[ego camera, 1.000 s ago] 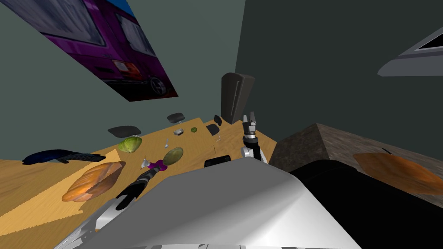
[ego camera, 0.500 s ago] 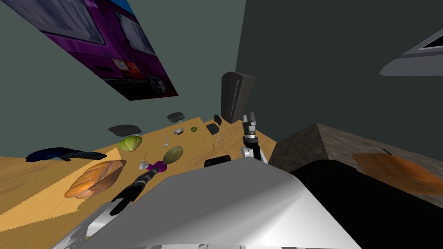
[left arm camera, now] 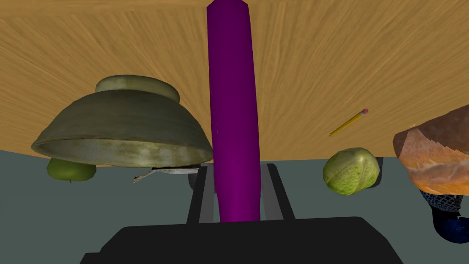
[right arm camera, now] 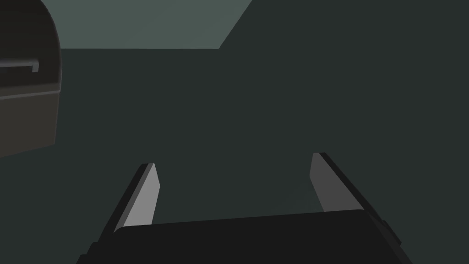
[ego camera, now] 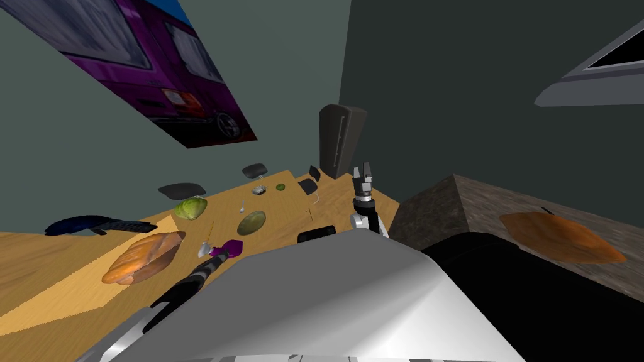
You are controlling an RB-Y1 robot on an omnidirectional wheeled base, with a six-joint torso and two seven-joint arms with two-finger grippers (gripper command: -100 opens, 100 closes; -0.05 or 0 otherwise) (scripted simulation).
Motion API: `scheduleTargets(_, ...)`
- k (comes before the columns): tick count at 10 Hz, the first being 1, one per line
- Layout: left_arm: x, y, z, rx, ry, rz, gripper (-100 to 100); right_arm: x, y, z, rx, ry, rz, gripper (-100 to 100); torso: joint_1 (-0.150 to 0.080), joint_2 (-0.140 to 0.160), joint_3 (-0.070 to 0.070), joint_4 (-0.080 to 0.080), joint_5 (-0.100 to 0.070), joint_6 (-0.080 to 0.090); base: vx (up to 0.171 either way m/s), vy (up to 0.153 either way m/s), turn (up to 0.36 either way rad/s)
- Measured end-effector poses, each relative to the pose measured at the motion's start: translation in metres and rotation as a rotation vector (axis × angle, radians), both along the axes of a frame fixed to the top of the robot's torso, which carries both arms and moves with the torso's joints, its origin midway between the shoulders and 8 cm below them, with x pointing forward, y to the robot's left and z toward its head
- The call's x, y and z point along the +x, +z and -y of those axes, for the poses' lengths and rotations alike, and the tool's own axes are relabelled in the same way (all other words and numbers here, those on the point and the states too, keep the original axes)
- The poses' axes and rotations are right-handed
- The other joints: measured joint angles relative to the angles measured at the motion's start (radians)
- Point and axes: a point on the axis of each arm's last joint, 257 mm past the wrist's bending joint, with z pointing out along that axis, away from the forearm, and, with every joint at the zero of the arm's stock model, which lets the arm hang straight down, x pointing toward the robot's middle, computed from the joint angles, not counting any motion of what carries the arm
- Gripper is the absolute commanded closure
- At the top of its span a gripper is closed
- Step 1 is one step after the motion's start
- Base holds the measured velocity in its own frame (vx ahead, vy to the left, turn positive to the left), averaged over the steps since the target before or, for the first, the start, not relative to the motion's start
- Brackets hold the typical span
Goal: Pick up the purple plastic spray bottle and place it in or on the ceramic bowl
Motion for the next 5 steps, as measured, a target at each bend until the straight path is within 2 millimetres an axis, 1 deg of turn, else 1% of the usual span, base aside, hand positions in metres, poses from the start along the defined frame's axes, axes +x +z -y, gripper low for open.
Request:
scheduleTargets(3, -0.031, -0.006, 0.008, -0.031, -0.009, -0.062, 100, 0.0, 0.0, 0.0, 0.0, 0.0, 0.0, 0, 0.002, 0.001, -0.001, -0.003, 0.007, -0.002, -0.035, -0.032, -0.049)
scheduleTargets(5, -0.047, -0.009, 0.014, -0.053, -0.015, -0.094, 100, 0.0, 0.0, 0.0, 0.0, 0.0, 0.0, 0, 0.001, 0.0, -0.002, -0.004, 0.008, -0.001, -0.022, -0.064, -0.055)
